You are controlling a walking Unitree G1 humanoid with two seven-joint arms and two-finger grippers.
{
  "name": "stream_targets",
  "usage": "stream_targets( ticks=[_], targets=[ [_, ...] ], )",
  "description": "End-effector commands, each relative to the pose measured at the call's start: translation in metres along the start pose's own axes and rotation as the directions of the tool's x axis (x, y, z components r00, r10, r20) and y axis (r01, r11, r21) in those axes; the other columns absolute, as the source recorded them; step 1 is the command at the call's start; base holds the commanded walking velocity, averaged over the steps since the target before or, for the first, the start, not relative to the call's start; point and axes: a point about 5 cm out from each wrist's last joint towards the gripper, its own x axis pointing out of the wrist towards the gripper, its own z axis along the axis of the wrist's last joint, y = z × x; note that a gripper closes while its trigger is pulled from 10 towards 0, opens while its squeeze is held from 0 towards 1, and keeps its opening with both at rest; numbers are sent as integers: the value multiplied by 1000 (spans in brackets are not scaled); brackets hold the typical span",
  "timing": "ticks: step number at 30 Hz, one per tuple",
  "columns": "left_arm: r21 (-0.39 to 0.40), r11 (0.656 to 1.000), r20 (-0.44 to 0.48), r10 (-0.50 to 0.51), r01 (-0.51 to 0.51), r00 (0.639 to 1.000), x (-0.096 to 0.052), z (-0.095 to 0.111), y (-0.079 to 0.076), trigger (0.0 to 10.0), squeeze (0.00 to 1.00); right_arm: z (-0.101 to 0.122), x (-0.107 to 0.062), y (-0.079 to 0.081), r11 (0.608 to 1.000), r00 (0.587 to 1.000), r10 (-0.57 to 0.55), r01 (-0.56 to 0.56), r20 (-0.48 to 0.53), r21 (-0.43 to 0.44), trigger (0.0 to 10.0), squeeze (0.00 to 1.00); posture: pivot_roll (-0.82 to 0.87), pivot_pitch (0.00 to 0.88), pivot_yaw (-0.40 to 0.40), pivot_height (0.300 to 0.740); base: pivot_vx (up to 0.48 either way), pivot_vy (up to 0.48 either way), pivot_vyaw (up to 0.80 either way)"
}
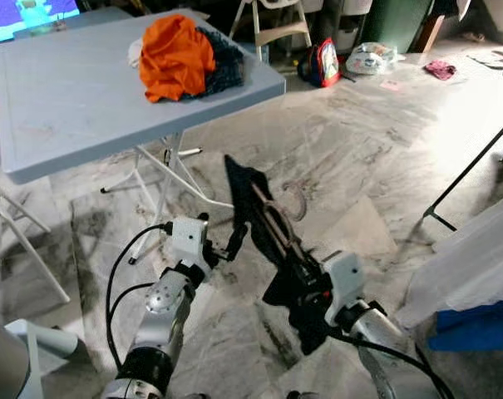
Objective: Hang hanger
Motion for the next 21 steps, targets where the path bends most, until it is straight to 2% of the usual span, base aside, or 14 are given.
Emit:
stream_targets(
  ticks=[1,7,13,21],
  targets=[
    [-18,999,29,-29,29,999,6,9,-2,10000,0,10,2,0,999,999,27,-26,38,-19,10000,0,-49,144,16,740,0,0,0],
    [-18,999,43,-34,35,998,12,15,-3,10000,0,11,3,2,996,996,84,-83,26,-32,10000,0,-50,142,17,740,0,0,0],
    [20,1000,30,11,-11,999,15,18,7,10000,0,14,-2,3,990,990,138,-137,24,-30,10000,0,-59,142,20,740,0,0,0],
    [43,998,-9,44,-43,999,16,16,18,10000,0,17,-6,-6,992,992,120,-118,25,-42,10000,0,-71,142,19,740,0,0,0]
  ],
)
